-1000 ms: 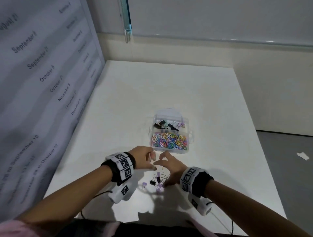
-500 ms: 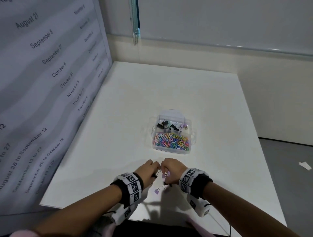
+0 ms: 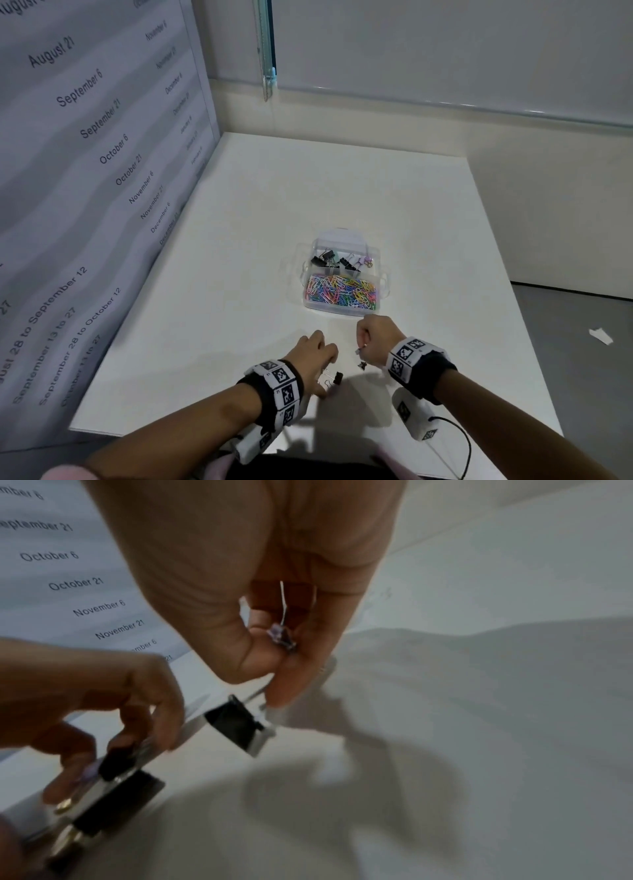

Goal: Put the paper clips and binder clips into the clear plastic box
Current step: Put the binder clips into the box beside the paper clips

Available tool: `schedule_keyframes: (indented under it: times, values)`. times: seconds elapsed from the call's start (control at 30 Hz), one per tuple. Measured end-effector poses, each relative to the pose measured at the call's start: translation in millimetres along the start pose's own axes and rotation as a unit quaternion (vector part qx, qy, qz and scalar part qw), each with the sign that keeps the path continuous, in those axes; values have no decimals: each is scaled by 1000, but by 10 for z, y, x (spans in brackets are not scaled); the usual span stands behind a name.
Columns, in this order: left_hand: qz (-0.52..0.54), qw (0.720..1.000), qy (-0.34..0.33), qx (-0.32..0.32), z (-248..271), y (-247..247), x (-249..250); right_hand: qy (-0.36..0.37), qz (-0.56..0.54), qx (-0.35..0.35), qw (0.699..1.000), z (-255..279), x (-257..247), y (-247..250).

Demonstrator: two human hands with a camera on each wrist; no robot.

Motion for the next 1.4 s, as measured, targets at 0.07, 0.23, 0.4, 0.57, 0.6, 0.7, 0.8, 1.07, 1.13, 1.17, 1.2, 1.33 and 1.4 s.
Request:
schedule_keyframes:
  times: [0.07,0.23,0.4,0.57,0.6,0.7,0.8,1.07,1.13,1.17,1.2,1.33,1.4]
  values:
    - [40,999,-3,-2,-4,17,-35,-7,-15,-4,1000,6,15,121]
    - [52,999,5,-8,-23,73,-46,-23,-76,19,997,-150,-131,513]
    - [6,1000,-5,-18,-67,102,-50,-31,-97,95,990,-557,-272,902]
    - [-39,999,4,1,-117,112,-86,-66,-93,189,975,-1023,-202,1075]
    - [-41,999,8,6,-136,127,-98,-71,-85,199,974,-1082,-179,1067]
    - [-6,999,26,18,-197,163,-161,-80,-52,182,979,-1173,-121,981]
    - [7,999,38,30,-226,181,-246,-60,-40,177,982,-1059,-137,878]
    - [62,995,61,39,-201,273,-367,122,22,-76,989,-16,-323,237]
    - [79,994,60,46,-180,290,-384,126,68,-149,979,177,-290,-10]
    - [87,993,57,48,-163,290,-385,127,82,-168,974,246,-286,-111]
    - [99,992,53,52,-139,286,-383,132,88,-179,971,300,-297,-198]
    - [151,986,34,67,6,233,-377,163,54,-168,971,393,-356,-421]
    - [115,992,17,47,60,177,-390,163,38,-155,974,413,-366,-474]
Point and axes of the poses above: each hand's wrist, its own z-axis away from the middle knuckle, its own y-axis out of the back of the hand, x = y × z, the point moved 3 cm from there along -z, towards the middle knuckle, and after that the axes turned 14 degrees about x, right-handed, at the moved point
